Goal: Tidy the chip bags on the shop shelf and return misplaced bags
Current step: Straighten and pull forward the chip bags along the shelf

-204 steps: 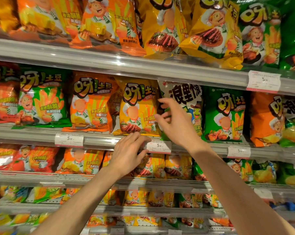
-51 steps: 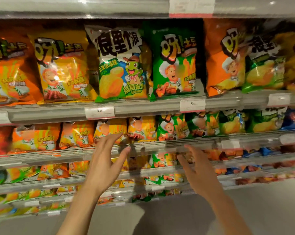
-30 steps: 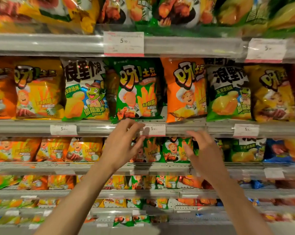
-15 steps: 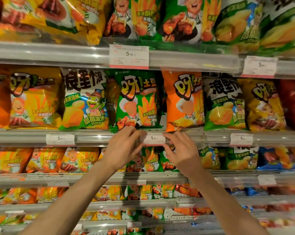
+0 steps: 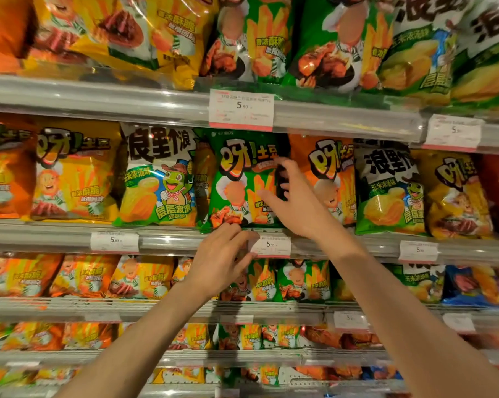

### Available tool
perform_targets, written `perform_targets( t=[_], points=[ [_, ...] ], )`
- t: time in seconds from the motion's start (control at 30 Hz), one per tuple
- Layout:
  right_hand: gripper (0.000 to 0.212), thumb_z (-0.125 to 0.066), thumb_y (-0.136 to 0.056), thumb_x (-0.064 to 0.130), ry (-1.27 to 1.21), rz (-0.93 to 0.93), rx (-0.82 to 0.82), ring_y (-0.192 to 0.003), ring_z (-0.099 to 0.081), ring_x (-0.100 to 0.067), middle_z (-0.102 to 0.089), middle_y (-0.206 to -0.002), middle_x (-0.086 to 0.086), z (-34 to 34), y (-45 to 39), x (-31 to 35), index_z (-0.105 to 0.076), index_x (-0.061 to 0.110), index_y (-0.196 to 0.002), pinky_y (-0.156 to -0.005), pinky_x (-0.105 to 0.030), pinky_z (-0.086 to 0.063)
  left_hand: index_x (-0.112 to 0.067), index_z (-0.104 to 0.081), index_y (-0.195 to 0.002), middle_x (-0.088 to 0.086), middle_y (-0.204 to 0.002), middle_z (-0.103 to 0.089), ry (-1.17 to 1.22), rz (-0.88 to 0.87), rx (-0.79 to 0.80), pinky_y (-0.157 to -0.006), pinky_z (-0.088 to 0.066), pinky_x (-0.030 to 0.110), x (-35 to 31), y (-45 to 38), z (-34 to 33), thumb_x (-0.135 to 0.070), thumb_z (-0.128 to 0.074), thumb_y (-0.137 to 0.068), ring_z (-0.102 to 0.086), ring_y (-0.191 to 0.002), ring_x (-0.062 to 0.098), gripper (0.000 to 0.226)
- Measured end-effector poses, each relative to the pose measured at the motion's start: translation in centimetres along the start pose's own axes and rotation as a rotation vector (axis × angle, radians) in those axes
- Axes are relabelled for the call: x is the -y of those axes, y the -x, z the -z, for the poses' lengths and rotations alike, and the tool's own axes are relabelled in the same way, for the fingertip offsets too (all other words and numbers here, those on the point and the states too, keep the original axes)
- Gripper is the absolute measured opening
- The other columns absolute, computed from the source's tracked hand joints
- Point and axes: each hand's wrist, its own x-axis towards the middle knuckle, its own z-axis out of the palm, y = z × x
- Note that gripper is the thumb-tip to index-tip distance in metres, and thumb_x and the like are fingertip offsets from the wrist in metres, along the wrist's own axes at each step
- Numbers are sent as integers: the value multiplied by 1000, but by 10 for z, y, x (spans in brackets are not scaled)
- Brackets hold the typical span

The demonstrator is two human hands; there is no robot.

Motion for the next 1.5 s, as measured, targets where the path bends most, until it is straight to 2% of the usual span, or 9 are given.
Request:
perform_targets(
  t=[0.1,0.2,0.47,0.83,1.07,1.17,1.3,1.4,1.5],
  points=[
    [94,-70,-89,42,-86,-28,66,-134,-45,-20,-40,-152,1,-12,-22,1,-7,32,-158,-110,-32,-43,-18,-63,-118,-4,-92,-54,4,4,7,-69,-41,28,0,0,0,-32,-72,-86,-49,-88,17,36],
    [96,-76,-87,23,-214,-33,33,-120,-46,-5,-44,-141,10,-18,-27,-3,-13,27,-159,-80,4,-38,-19,-63,-119,-4,-93,-54,5,6,13,-70,-39,26,1,0,1,-35,-68,-88,-48,-88,16,35],
    [101,-86,-77,27,-225,40,-114,-131,-44,-7,-46,-144,10,-30,-31,-1,-24,29,-156,-105,-25,-40,-19,-63,-116,-5,-92,-54,36,19,-2,-68,-38,26,1,0,-2,-41,-58,-90,-47,-87,15,34],
    [98,-76,-86,36,-164,-6,10,-138,-41,-13,-41,-153,3,-26,-25,0,-11,27,-159,-106,-26,-38,-20,-63,-116,-7,-90,-52,49,3,-26,-69,-28,20,4,0,-2,-40,-59,-91,-44,-85,13,32],
    [88,-69,-93,34,-202,-6,169,-134,-39,-4,-34,-152,16,15,6,4,-11,33,-159,-109,-28,-39,-19,-62,-119,-3,-94,-54,-44,-17,-2,-67,-44,30,2,2,-5,-35,-65,-91,-48,-86,18,32],
    [55,-69,-93,29,-188,-18,92,-103,-66,-5,-64,-129,9,44,26,-5,-48,27,-144,-90,-23,-53,-18,-62,-115,-1,-92,-54,-82,-8,-5,-64,-43,32,-7,0,-6,-34,-66,-90,-50,-82,19,30],
    [19,-70,-93,25,-153,-66,-147,-88,-67,-9,-72,-94,4,74,47,-36,-70,22,-111,-79,-21,-56,-18,-63,-111,-2,-91,-56,-83,-6,-17,-63,-43,31,-15,-4,-10,-34,-69,-88,-54,-81,19,29],
    [30,-69,-93,31,-55,-133,-360,-88,-61,-2,-68,-102,5,90,46,-65,-66,15,-118,-73,-12,-51,-21,-63,-110,-6,-91,-58,-35,22,-37,-63,-42,27,-15,-7,-10,-37,-73,-85,-56,-81,17,31],
    [60,-71,-90,39,-86,-203,-321,-115,-58,-12,-58,-130,2,98,29,-83,-49,16,-141,-88,-18,-47,-21,-64,-108,-7,-89,-59,3,23,-68,-62,-41,25,-15,-9,-11,-36,-79,-81,-57,-79,16,34]
  ],
)
